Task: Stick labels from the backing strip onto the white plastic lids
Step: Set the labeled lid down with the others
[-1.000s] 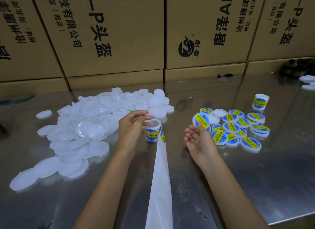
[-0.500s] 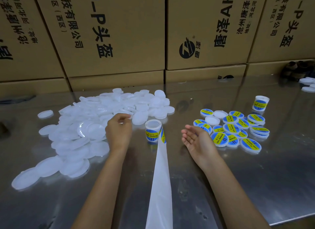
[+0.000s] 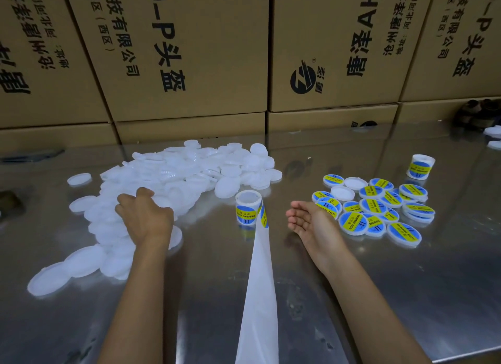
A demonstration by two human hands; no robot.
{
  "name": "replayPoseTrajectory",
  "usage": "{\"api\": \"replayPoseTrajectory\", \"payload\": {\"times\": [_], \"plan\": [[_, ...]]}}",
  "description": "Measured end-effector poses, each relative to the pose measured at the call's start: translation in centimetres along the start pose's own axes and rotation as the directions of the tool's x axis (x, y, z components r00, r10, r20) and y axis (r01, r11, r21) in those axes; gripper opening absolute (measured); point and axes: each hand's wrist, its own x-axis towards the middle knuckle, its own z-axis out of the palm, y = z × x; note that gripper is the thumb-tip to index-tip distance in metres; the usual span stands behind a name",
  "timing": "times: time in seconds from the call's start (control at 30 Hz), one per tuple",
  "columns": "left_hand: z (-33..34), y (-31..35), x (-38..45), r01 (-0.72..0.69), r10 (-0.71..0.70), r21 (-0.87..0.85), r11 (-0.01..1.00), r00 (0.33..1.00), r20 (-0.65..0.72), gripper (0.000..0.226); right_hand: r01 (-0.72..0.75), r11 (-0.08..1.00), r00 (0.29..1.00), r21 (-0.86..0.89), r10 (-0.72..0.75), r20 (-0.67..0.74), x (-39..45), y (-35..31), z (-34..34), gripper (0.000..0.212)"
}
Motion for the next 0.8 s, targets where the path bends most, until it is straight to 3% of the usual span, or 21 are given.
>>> {"api": "replayPoseTrajectory", "payload": {"times": [0.33, 0.57, 0.67, 0.8], "plan": [[-0.1, 0.2, 0.4, 0.008, -0.012, -0.038, 0.999, 0.995, -0.104, 0.024, 0.063, 0.984, 0.998, -0.166, -0.064, 0.002, 0.1, 0.5, 0.3, 0.018], [0.1, 1.8, -0.5, -0.150, 0.117, -0.235, 0.960, 0.982, -0.148, 0.014, 0.108, 0.968, 0.994, -0.226, -0.100, 0.048, -0.3, 0.7, 0.6, 0.018], [0.6, 2.1, -0.9, -0.183, 0.162, -0.206, 0.961, 0.980, -0.114, 0.017, 0.114, 0.964, 0.993, -0.238, -0.103, 0.057, -0.4, 0.7, 0.7, 0.019], [1.6, 1.5, -0.7, -0.161, 0.170, -0.171, 0.972, 0.985, 0.040, 0.024, 0.115, 0.962, 0.993, -0.247, -0.103, 0.060, -0.4, 0.7, 0.8, 0.020]]}}
